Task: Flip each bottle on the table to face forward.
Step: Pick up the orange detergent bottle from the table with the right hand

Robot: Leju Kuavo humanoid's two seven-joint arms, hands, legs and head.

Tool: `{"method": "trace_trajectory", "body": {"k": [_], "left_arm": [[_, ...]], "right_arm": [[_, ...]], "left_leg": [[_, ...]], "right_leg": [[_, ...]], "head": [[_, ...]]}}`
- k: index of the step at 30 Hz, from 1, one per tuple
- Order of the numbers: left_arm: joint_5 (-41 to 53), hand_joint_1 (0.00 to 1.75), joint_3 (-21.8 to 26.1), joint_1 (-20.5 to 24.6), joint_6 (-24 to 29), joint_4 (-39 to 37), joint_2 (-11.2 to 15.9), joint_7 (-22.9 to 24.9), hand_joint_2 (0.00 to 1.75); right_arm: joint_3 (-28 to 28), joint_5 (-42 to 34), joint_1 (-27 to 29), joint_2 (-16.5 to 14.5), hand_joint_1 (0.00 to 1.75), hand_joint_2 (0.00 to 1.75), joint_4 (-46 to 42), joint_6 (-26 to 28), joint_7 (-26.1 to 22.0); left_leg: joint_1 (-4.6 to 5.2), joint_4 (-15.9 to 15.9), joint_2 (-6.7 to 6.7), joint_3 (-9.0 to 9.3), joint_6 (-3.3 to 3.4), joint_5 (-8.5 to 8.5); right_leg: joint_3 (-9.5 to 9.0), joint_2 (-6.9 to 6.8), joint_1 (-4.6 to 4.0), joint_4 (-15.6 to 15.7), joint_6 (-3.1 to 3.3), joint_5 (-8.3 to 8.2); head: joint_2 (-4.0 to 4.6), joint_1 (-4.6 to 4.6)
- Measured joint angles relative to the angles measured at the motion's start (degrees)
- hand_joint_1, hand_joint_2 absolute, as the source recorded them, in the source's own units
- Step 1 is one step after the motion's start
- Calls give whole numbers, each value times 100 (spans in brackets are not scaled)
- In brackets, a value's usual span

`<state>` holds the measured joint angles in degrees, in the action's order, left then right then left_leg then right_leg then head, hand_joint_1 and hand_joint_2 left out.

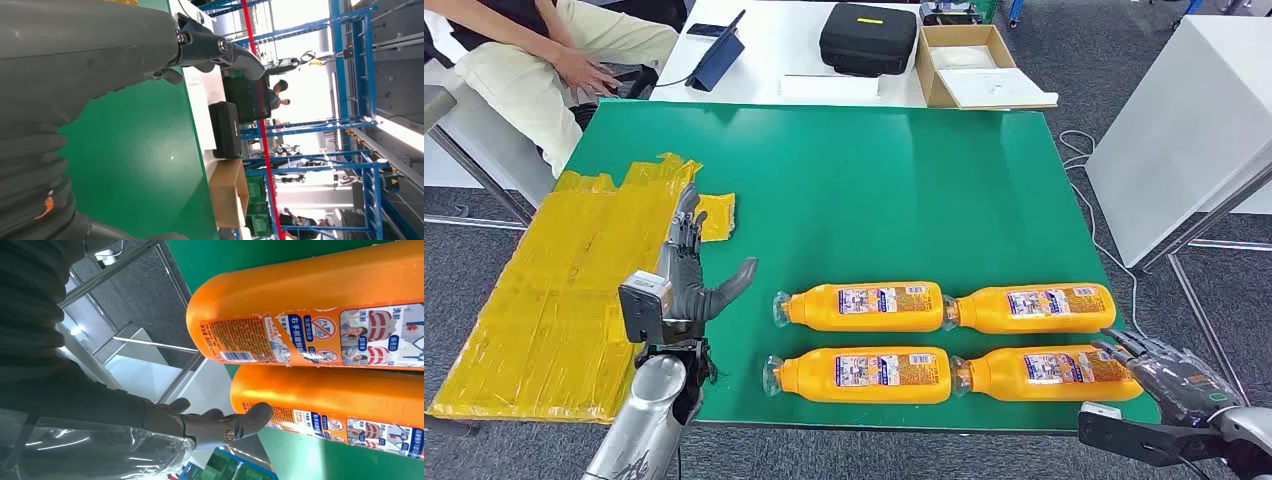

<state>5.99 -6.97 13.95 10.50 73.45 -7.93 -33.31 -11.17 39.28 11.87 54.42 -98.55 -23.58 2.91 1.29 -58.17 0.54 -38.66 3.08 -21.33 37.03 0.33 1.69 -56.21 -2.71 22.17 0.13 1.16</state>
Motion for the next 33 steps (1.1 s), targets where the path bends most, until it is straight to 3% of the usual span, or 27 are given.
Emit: {"method": "trace_trajectory", "body": {"k": [6, 13, 23, 33], "left_arm": [[0, 0, 2, 8, -14, -51, 0, 0, 175], [-6, 0, 2, 78, -91, -226, -5, 0, 175], [-9, 0, 2, 95, -139, -326, -20, 6, 175], [-24, 0, 2, 94, -113, -327, -33, 32, 175]], "right_arm": [[2, 12, 15, -33, 0, 175, 24, 11, 14], [-65, 223, -59, -288, 0, 175, 270, 116, 30], [-366, 573, -564, -751, 0, 175, 855, 218, -129], [-672, 676, -1208, -980, 0, 175, 1301, 112, -314]], "left_leg": [[0, 0, 0, 1, 0, 0], [0, 0, -1, 1, 0, 0], [0, 0, -3, 1, 0, 1], [0, 0, -2, 2, 0, 2]], "right_leg": [[0, 0, 0, 0, 0, 0], [-1, 1, 0, 0, 0, 0], [-1, 2, 0, 0, 0, 0], [-3, 1, 0, 0, 0, -1]], "head": [[0, -1], [0, 0], [0, -1], [0, 0]]}}
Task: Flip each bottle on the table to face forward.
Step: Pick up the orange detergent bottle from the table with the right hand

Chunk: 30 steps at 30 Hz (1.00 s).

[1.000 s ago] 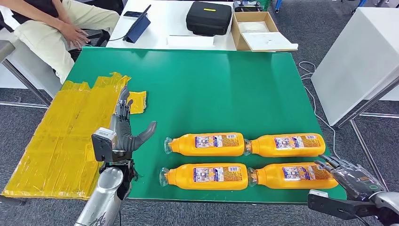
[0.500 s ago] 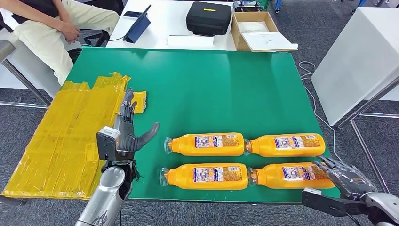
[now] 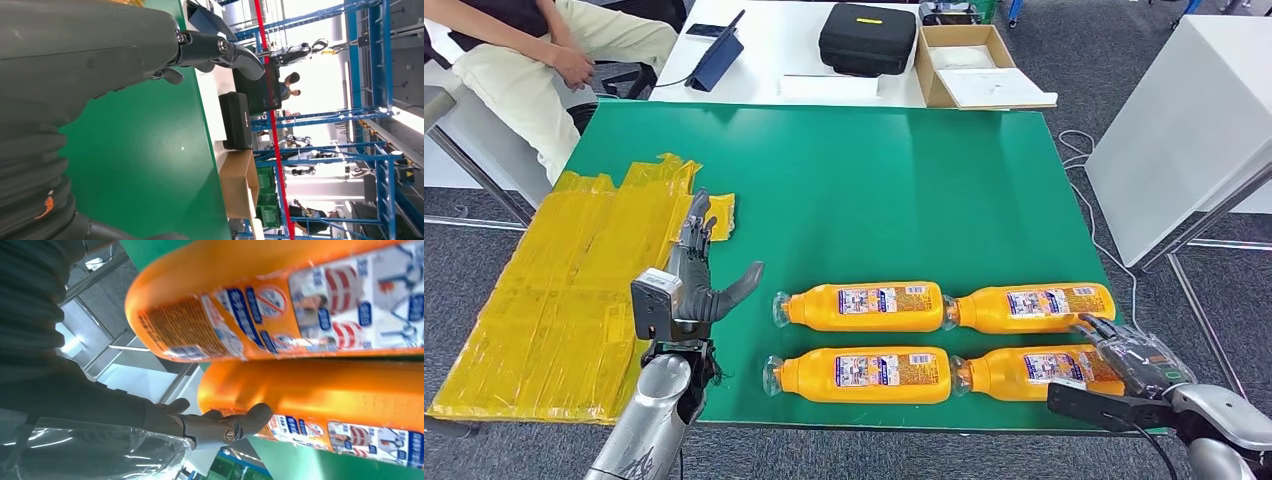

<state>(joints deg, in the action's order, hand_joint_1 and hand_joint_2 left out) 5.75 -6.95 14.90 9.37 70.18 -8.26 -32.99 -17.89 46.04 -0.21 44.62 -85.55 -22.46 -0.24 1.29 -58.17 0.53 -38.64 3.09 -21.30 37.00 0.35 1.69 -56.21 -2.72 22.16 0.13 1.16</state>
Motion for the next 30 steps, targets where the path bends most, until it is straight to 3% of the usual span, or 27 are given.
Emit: {"method": "trace_trajectory", "body": {"k": [13, 30], "left_arm": [[-11, 0, 0, 1, 9, 0, -20, 50, 175], [-37, 0, 2, 67, 9, -162, -20, 39, 175]], "right_arm": [[-304, 32, -132, -110, 0, 175, 169, -106, 15], [-504, -192, 269, 136, 0, 175, 8, -389, 95]], "left_leg": [[0, 0, 2, 0, 0, 0], [0, 0, 1, 3, 0, -2]], "right_leg": [[0, -1, 0, 0, 0, 1], [-2, -1, 0, 0, 1, 1]], "head": [[0, -1], [0, -1]]}}
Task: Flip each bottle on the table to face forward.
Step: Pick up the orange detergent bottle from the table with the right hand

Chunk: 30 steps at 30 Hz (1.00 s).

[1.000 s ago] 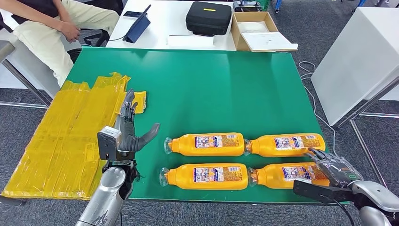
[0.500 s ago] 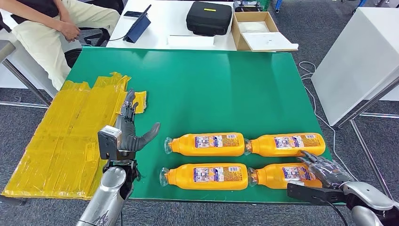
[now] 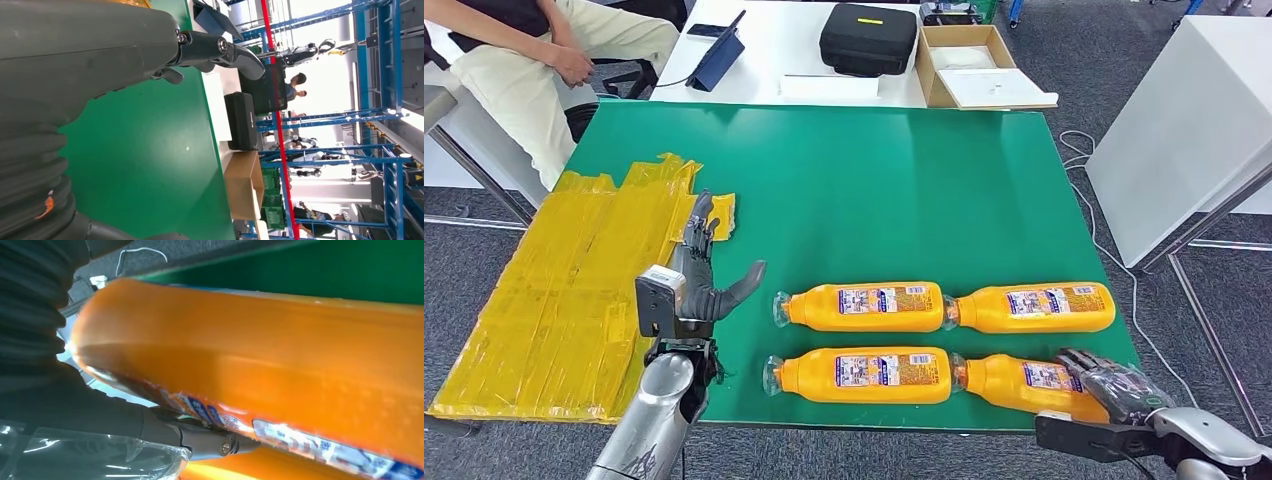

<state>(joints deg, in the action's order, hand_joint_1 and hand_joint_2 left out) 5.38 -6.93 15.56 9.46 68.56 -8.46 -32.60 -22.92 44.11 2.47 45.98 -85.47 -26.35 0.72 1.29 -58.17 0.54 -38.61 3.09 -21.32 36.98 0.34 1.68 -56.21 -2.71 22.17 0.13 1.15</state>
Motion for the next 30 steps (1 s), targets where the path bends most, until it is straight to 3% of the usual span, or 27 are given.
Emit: {"method": "trace_trajectory", "body": {"k": [11, 19, 20, 23, 24, 30], "left_arm": [[4, 0, 1, 35, -6, -95, -17, -25, 175], [75, 0, 1, 35, 10, -107, -50, 10, 175], [78, 0, 1, 33, 14, -107, -50, 13, 175], [79, 0, 1, 25, 18, -107, -50, 17, 175], [79, 0, 1, 20, 18, -107, -50, 17, 175], [79, 0, 25, -15, 10, -107, -50, 19, 175]], "right_arm": [[-225, 4, -146, -48, 0, 175, 284, -5, -86], [-422, 245, -500, -319, 0, 175, 816, 287, -185], [-439, 263, -522, -343, 22, 175, 859, 327, -181], [-458, 303, -563, -406, 150, 175, 953, 424, -167], [-460, 313, -568, -424, 171, 175, 974, 458, -161], [-460, 357, -532, -528, 175, 175, 1030, 662, -110]], "left_leg": [[0, 0, 0, 1, 1, 1], [-2, 0, -14, 21, -2, -5], [-2, 0, -18, 26, -3, -8], [-2, 1, -25, 37, -8, -15], [-2, 1, -26, 39, -10, -17], [-2, 2, -38, 71, 3, -28]], "right_leg": [[-3, 0, 1, 0, 0, -1], [-18, 4, -2, 0, 0, 0], [-22, 5, -2, 0, 0, 1], [-29, 9, -2, 2, 3, 9], [-31, 9, -2, 2, 4, 12], [-59, 33, -2, 12, 4, 13]], "head": [[0, -1], [0, -1], [0, -1], [0, -1], [0, -1], [0, -2]]}}
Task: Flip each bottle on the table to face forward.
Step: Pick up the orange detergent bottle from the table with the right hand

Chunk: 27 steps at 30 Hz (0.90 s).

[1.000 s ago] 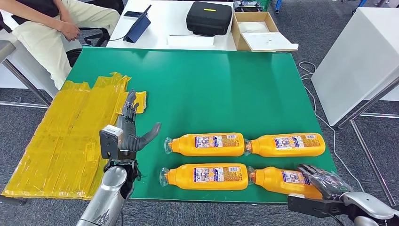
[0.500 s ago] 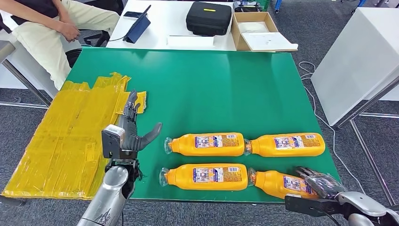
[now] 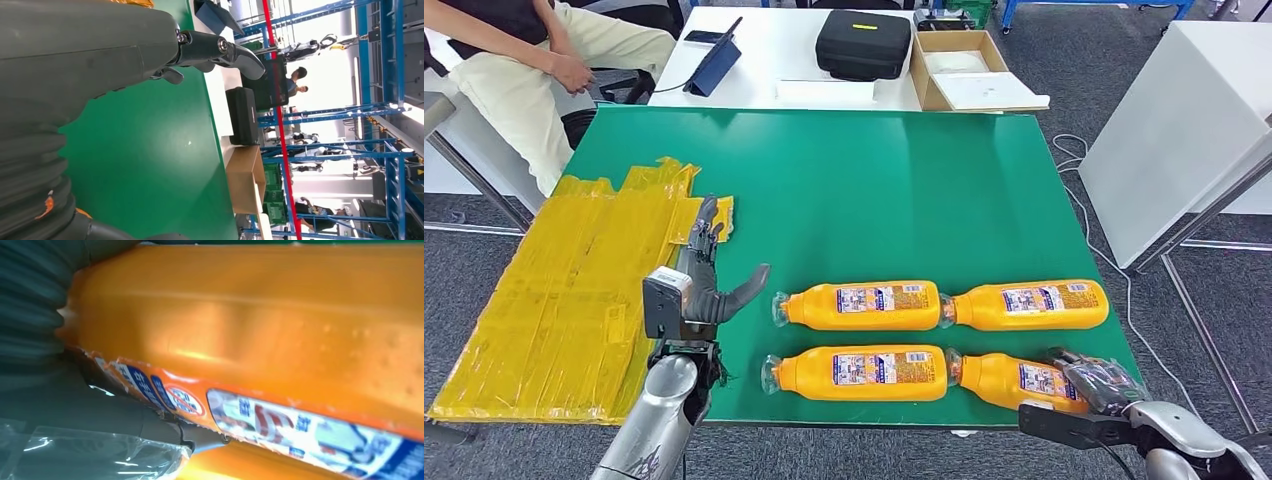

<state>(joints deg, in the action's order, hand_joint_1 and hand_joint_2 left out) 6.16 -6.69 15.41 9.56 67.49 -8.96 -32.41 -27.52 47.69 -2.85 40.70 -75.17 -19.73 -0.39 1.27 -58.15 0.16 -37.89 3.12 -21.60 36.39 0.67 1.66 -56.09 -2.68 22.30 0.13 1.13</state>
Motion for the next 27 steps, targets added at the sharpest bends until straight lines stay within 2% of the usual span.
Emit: {"method": "trace_trajectory", "body": {"k": [12, 18, 22, 27], "left_arm": [[0, 0, 2, -1, -5, -6, 0, 0, 175], [0, 0, 19, -7, -5, -6, -8, 4, 175], [-1, 0, 121, -79, 18, 1, -8, 33, 175], [-2, 0, 295, -290, 99, 105, -2, 33, 175]], "right_arm": [[22, 15, 19, -120, 175, 175, 22, 56, 13], [85, -65, 59, -16, 175, 175, -121, 157, -3], [337, -14, 114, 44, 175, 175, -523, 376, 156], [934, 199, 32, -24, 175, 175, -1171, 886, 384]], "left_leg": [[0, 0, -26, 46, 5, -6], [1, 0, -20, 39, 5, 2], [2, 0, 4, 12, 9, 24], [2, 0, 9, 5, 9, 21]], "right_leg": [[-41, 25, -1, 11, -1, -5], [-42, 22, 0, 9, -5, -12], [-30, 10, 2, 4, -10, -26], [-22, 3, 2, 4, -16, -16]], "head": [[0, 1], [0, 1], [0, 2], [0, 2]]}}
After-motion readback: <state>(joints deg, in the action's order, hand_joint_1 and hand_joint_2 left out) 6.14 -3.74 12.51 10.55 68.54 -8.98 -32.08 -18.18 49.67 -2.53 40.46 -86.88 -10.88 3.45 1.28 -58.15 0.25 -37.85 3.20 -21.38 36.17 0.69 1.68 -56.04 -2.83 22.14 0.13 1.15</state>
